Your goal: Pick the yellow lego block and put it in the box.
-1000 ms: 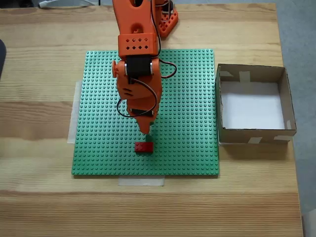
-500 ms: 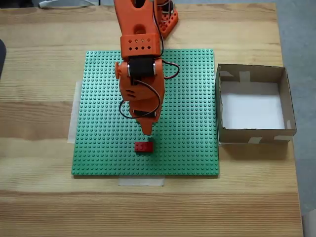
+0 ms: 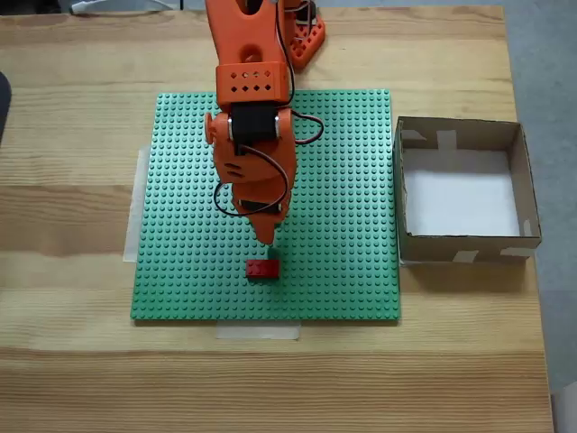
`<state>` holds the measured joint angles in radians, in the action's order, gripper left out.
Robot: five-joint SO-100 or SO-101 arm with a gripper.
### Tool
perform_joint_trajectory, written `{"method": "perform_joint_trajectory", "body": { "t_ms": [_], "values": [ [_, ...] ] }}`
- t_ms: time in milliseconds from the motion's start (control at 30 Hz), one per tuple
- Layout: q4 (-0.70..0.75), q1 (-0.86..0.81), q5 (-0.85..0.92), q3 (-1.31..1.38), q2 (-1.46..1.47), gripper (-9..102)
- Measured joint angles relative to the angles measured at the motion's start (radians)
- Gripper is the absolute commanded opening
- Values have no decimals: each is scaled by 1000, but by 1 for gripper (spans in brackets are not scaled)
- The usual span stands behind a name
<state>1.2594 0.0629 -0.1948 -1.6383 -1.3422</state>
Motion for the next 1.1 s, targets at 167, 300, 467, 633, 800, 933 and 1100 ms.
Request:
{"method": "perform_joint_trajectory", "body": {
  "t_ms": [167, 300, 467, 633, 800, 933, 1100],
  "values": [
    [-29, 0, 18, -64, -40, 25],
    [-80, 0, 35, -118, -91, 25],
    [-104, 0, 44, -166, -144, 25],
    [-126, -9, 61, -215, -183, 25],
    [-135, -17, 64, -244, -204, 25],
    [-140, -15, 67, -259, -216, 25],
    [-141, -15, 67, -267, -216, 25]
  ]
}}
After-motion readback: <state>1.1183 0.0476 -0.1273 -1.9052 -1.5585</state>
